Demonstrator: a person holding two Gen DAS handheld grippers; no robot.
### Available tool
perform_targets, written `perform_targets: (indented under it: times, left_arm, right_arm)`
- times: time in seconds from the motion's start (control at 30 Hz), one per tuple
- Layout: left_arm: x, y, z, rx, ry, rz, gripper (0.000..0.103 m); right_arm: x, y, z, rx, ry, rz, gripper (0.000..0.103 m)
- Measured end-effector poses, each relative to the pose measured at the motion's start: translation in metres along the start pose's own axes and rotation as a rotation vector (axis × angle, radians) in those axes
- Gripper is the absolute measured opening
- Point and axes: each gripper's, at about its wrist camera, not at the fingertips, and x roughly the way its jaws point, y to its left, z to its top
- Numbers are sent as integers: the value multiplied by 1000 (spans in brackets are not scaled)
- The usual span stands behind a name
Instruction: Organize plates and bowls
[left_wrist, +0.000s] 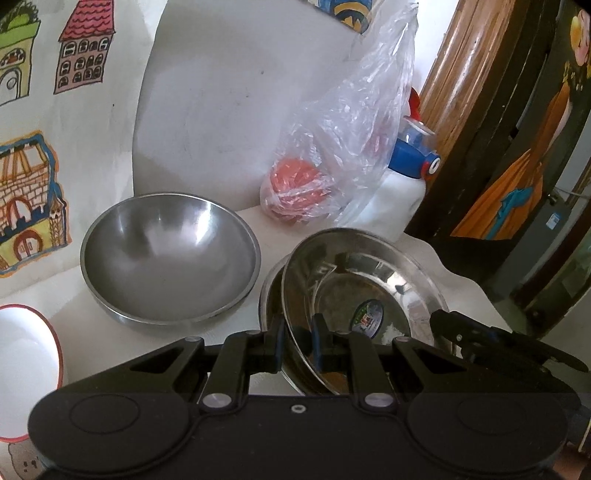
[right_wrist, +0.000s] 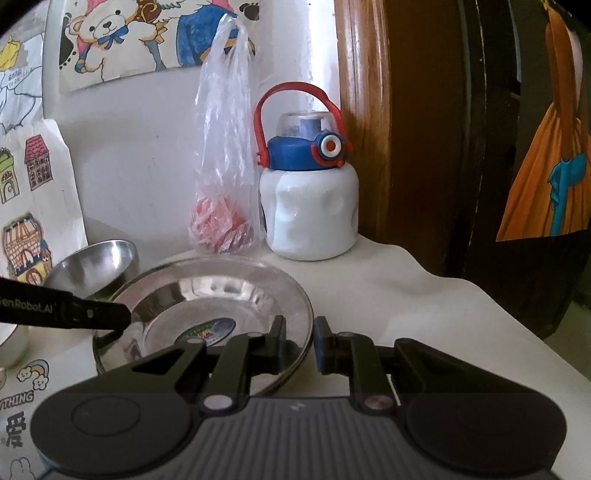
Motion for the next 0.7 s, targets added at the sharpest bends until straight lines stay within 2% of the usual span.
perform_targets:
  times: [0.37,0.5,0.53,0.63,0.7]
  left_arm:
    - [-1,-11,-2,50,-5,67,19]
    - [-4,-12,-3,50,-10,66,24]
    - [-5,-11,-3,40,-10,59,28]
    - [-10,-9,-3,23,-20,62,39]
    - [-16,-8,-3,9,-26,61,45]
  right_arm:
    - [-1,5,0,-31,-7,-17,19]
    - [-5,5,1,-13,-6,-6,23]
    - [-7,5,1,-6,-11,-5,24]
    - [-19,5,1,12,-34,-4,50]
    - [-28,5,1,22,-45,-4,54]
